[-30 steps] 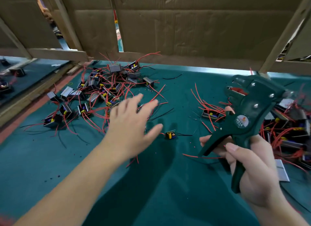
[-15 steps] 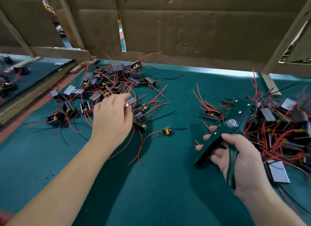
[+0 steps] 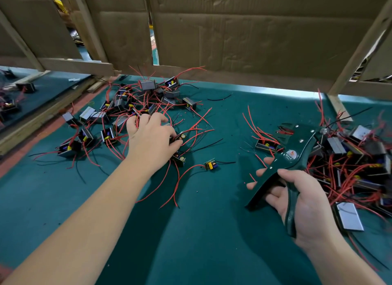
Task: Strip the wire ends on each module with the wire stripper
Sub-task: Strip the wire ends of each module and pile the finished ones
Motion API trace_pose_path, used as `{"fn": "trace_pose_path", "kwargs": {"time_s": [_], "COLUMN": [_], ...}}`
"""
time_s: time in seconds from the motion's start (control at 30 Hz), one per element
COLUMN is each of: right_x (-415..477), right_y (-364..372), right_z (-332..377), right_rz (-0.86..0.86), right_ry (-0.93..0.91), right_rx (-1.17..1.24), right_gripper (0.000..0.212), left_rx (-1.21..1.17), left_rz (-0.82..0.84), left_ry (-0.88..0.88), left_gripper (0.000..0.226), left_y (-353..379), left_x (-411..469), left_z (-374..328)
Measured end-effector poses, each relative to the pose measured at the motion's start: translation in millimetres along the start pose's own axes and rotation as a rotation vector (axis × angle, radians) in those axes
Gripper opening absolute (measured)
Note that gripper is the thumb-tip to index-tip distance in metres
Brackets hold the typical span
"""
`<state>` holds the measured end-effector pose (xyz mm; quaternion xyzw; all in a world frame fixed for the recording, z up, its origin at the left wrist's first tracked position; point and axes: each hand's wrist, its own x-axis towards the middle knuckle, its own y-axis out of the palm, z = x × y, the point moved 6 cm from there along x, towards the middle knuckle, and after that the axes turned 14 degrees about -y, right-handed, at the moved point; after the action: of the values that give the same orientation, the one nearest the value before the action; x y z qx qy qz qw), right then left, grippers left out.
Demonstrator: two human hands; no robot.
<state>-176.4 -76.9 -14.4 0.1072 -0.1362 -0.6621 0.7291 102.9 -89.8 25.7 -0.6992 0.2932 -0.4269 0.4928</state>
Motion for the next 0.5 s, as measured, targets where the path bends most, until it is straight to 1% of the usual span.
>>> {"fn": "trace_pose_path", "kwargs": {"time_s": [0.07,0.13,0.2,0.27,0.37,0.43,0.5], "right_x": [1,2,2,2,2,1,1], "right_y": [0,0,1,0,0,1,5], "right_z": [0,0,1,0,0,1,4], "right_rz": [0.006,0.009,0.018,0.027,0.039,0.055,0.085], "right_ry": [-0.010,-0.024,-0.021,-0.012,-0.016,-0.022,-0.038], "right_rx": [0.014,0.031,0.048,0.070,0.099,0.129,0.168], "right_gripper": [0.034,0.032,0.033,0.036,0.036,0.037,0.045], "left_rx": [-0.010,-0.057,-0.257,-0.553,-1.023,-1.376,-1.616], "left_rz": [-0.048,-0.146,-0.222,-0.201,-0.073,0.115,0.322], "left_ry": [-0.025,-0.051,-0.041,-0.029,-0.064,-0.109,-0.144], "left_gripper": [0.023,0.025,0.020,0.017,0.017,0.013,0.010], "left_y": [-4,-13,-25,-35,-51,-55,-52], "left_x": [5,7,4,2,0,-1,-4], "left_z": [-6,-8,-10,-10,-16,-25,-37]}}
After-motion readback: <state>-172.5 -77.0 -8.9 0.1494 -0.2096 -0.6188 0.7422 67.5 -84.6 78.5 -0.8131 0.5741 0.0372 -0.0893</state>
